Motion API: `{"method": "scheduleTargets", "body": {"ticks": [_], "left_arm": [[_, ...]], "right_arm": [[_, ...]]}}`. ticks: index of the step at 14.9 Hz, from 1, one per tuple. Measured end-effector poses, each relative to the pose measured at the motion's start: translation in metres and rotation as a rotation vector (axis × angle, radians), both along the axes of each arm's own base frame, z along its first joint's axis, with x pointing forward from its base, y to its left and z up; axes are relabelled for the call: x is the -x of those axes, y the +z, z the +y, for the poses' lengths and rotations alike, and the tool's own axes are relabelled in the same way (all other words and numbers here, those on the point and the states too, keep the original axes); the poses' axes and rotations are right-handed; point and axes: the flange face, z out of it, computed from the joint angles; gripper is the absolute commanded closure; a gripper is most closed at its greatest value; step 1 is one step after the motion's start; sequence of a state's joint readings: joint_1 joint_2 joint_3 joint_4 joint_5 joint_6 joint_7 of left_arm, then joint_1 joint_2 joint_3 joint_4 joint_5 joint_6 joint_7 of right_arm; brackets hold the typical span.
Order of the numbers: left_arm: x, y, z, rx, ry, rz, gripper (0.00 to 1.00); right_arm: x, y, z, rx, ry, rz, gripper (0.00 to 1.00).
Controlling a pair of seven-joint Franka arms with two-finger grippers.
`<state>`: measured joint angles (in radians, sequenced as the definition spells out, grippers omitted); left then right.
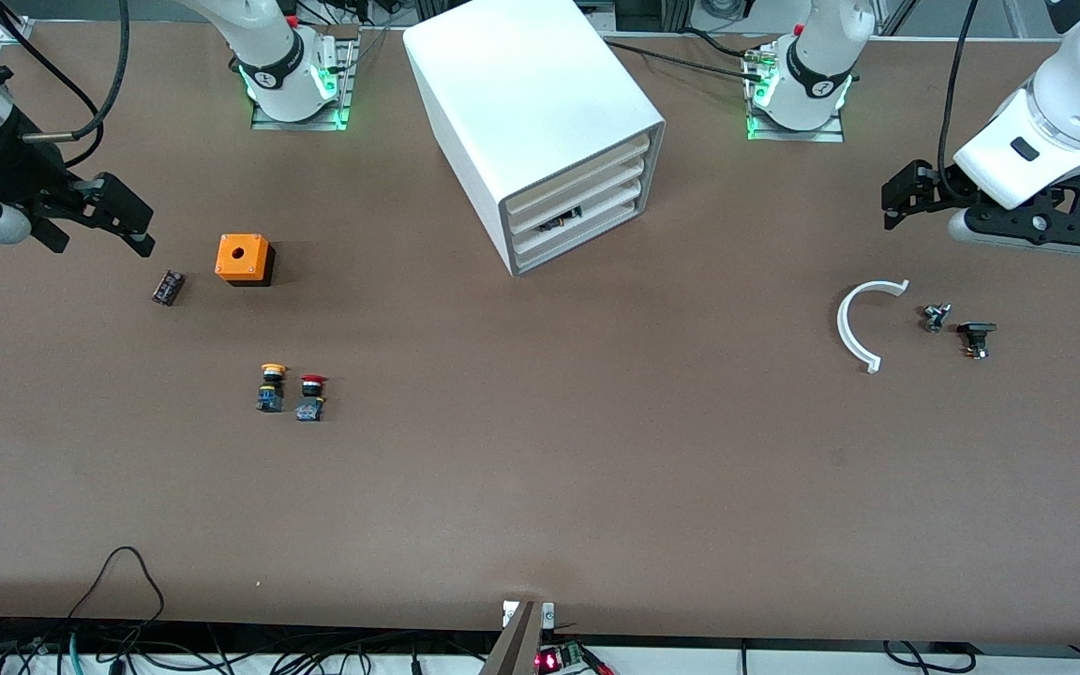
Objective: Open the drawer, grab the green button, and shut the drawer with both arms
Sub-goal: 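Move the left gripper toward the drawer while the right gripper nears buttons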
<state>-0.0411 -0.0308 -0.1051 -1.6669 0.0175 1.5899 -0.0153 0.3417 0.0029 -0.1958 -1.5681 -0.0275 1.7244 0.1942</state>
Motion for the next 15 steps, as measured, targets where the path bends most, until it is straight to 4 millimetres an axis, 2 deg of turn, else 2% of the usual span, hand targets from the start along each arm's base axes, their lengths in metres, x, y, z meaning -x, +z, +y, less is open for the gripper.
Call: {"method": "scheduleTargets", "body": {"ticks": [6, 9, 11, 15], "left_arm": [[0.0, 0.0, -0.001, 0.0, -0.003, 0.002, 0.0], [0.001, 0.0, -0.005, -0.001, -0.01, 0.003, 0.0], [0.002, -0.001, -0.007, -0.002, -0.013, 0.011, 0.0], [0.01, -0.005, -0.012, 0.046, -0.009, 0.078, 0.0]], "right_arm": [[-0.002, 0.003, -0.006, 0.002, -0.006, -0.015, 0.0], [0.001, -0.002, -0.005, 0.007, -0.005, 0.017, 0.0], [0.0, -0.011, -0.002, 0.011, -0.001, 0.038, 0.0], [-0.012, -0.044, 0.005, 0.025, 0.006, 0.079, 0.0]]}}
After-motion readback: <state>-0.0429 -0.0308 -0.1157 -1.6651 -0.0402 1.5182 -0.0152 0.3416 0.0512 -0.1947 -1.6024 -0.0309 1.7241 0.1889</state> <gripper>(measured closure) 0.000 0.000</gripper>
